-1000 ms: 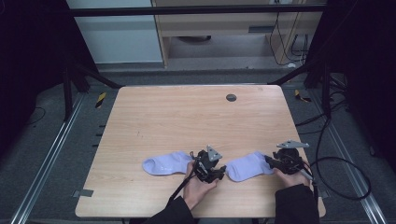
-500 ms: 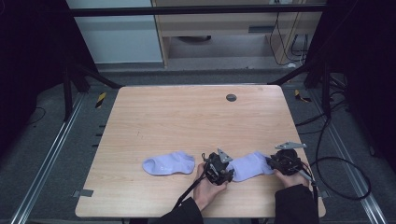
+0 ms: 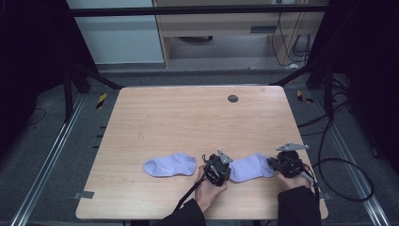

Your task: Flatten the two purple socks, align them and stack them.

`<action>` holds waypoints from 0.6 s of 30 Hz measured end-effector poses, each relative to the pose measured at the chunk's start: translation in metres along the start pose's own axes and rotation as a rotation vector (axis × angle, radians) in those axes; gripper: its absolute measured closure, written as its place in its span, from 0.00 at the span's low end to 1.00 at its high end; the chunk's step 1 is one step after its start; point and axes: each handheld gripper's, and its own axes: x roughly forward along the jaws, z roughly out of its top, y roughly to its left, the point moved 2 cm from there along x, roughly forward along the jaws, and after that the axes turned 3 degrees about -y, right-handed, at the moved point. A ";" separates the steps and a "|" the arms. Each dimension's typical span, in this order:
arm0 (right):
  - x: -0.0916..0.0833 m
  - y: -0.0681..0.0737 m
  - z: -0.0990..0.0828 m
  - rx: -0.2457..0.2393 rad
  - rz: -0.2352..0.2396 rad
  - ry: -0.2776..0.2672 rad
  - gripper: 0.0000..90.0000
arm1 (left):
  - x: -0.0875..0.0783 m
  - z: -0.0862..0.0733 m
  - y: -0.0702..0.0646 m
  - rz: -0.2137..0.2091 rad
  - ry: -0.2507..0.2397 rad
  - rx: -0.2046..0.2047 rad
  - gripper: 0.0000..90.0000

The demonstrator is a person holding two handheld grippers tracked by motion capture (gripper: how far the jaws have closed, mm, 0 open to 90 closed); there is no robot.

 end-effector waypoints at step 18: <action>-0.014 0.078 0.011 -0.064 0.140 -0.047 0.95 | -0.080 -0.033 0.046 0.011 -0.033 0.023 0.97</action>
